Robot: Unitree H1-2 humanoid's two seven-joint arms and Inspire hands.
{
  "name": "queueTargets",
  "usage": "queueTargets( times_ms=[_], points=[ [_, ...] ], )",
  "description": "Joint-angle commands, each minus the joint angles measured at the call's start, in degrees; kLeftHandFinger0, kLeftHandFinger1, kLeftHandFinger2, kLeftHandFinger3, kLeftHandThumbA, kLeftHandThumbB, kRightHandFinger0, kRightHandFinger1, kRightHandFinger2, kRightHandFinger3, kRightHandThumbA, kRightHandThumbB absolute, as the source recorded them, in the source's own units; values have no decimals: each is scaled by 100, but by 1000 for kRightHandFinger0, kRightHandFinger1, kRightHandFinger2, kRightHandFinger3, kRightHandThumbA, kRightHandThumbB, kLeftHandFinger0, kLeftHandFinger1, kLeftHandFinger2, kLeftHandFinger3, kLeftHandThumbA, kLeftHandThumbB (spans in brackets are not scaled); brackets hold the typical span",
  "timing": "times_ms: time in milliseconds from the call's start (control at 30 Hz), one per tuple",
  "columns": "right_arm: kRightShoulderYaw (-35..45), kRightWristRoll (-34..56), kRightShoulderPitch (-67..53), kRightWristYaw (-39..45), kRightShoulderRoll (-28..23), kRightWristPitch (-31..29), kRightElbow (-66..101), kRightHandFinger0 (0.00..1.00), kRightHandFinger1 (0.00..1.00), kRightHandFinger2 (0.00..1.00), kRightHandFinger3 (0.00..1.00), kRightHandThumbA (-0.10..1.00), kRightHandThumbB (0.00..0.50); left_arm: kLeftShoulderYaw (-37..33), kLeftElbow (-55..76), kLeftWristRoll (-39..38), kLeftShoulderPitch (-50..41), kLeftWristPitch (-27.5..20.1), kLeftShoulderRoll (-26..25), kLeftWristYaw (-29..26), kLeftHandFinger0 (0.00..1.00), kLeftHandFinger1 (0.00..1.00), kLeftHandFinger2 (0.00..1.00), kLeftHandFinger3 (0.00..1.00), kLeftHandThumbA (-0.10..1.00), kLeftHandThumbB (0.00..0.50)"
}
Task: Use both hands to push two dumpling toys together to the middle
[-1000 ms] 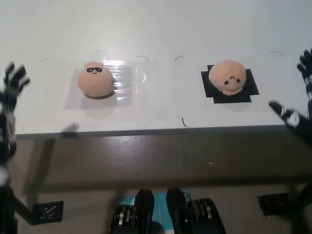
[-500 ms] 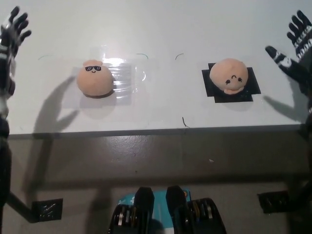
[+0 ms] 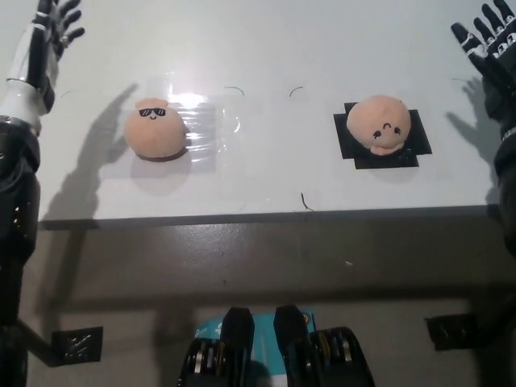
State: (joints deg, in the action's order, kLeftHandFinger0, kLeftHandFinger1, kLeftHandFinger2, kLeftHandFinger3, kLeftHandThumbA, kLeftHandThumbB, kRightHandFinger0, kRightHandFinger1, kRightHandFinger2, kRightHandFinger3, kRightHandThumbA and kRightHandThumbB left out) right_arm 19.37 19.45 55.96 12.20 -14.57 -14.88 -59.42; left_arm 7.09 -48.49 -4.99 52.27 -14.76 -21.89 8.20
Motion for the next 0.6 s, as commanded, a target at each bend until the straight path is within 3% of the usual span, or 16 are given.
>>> queueTargets(
  times_ms=[0, 200, 333, 467, 567],
  points=[
    [350, 607, 613, 603, -58, -11, -652, 1000, 1000, 1000, 1000, 1000, 243, -41, -437, 22, 413, -420, -41, 32, 1000, 1000, 1000, 1000, 1000, 416],
    [536, 627, 721, 658, -40, -139, -1273, 1000, 1000, 1000, 1000, 1000, 228, -64, -1050, 19, 499, -657, 0, 30, 1000, 1000, 1000, 1000, 1000, 383],
    [591, 633, 682, 707, 0, -149, -1465, 1000, 1000, 1000, 1000, 1000, 240, -112, -1381, 61, 492, -819, -30, 55, 1000, 1000, 1000, 1000, 1000, 381],
    [539, 583, 647, 713, 55, -191, -1534, 1000, 1000, 1000, 1000, 1000, 243, -129, -1585, 72, 515, -901, -42, 19, 1000, 1000, 1000, 1000, 1000, 416],
    [510, 573, 584, 749, 141, -182, -1558, 1000, 1000, 1000, 1000, 1000, 249, -141, -1707, 81, 501, -1000, -12, -33, 1000, 1000, 1000, 1000, 1000, 407]
  ],
)
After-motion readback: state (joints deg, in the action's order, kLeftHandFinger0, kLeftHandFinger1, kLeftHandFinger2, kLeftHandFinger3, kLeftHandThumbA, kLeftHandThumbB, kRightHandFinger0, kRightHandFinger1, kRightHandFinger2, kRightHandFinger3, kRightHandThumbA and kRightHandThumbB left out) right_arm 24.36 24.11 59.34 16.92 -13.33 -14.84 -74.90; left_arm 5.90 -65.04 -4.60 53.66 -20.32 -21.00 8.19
